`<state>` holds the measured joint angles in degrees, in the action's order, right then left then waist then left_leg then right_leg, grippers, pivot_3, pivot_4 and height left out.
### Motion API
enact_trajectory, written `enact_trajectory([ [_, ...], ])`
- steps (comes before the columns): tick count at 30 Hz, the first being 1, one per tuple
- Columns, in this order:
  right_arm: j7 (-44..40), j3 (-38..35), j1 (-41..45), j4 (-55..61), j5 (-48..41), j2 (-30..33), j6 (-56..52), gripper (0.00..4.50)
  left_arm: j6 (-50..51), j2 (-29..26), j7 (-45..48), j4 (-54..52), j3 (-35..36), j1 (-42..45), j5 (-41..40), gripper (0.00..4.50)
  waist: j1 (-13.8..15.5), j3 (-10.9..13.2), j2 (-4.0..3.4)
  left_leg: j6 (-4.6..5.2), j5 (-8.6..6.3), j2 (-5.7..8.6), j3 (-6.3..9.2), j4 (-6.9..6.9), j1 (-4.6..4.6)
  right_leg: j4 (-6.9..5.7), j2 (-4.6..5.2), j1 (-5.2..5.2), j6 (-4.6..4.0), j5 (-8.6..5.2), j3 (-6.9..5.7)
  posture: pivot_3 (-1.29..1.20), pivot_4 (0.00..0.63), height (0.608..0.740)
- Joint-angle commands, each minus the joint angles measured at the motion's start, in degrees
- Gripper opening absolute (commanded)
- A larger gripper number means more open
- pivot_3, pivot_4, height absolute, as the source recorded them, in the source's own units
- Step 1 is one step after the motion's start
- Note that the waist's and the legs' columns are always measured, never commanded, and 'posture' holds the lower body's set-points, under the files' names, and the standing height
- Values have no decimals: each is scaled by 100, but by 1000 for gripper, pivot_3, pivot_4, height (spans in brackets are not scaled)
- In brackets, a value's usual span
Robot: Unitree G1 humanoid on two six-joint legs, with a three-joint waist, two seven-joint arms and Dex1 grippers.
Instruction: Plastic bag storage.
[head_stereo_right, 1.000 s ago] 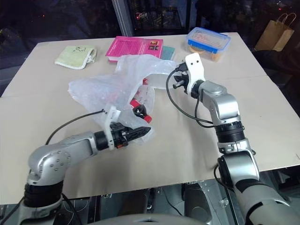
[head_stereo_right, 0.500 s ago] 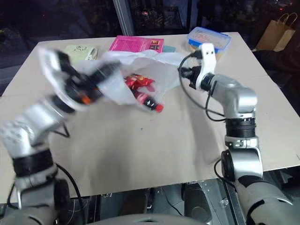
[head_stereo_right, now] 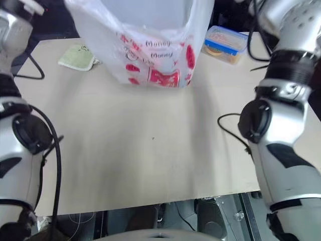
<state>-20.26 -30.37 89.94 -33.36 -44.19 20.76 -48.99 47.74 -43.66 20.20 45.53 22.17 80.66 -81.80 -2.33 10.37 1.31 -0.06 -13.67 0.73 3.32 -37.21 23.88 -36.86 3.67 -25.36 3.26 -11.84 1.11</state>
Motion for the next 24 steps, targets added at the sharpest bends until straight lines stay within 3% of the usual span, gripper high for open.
enact_trajectory([
  [1,-117,-27,514,-118,102,605,370,0,-228,-110,760,630,-75,615,908,15,-4,0,0,0,0,2,1,10,9,8,1,-9,1,0,-1,0,150,740],
  [6,-93,116,93,442,82,967,29,0,-3,154,1594,701,-415,474,1849,15,-37,2,-4,0,0,1,-14,31,22,12,6,-35,2,-2,9,0,150,740],
  [13,657,60,-1579,3082,-717,844,-1233,0,715,485,1831,-159,-230,-464,2243,15,-124,9,-14,1,0,-5,-16,13,32,-6,6,-43,2,-2,14,0,150,740],
  [19,1539,167,-4359,5809,-1737,416,-2248,0,1480,1041,1017,-2899,22,-2684,1850,15,-141,2,-19,2,-1,-29,7,-2,34,-22,11,-46,2,-1,22,0,150,740],
  [24,1409,689,-6555,6859,-1473,776,-2284,0,1515,1168,831,-4583,-368,-4379,2157,15,-58,3,-17,16,-7,2,-11,-25,13,-58,25,-44,5,0,42,0,150,740],
])
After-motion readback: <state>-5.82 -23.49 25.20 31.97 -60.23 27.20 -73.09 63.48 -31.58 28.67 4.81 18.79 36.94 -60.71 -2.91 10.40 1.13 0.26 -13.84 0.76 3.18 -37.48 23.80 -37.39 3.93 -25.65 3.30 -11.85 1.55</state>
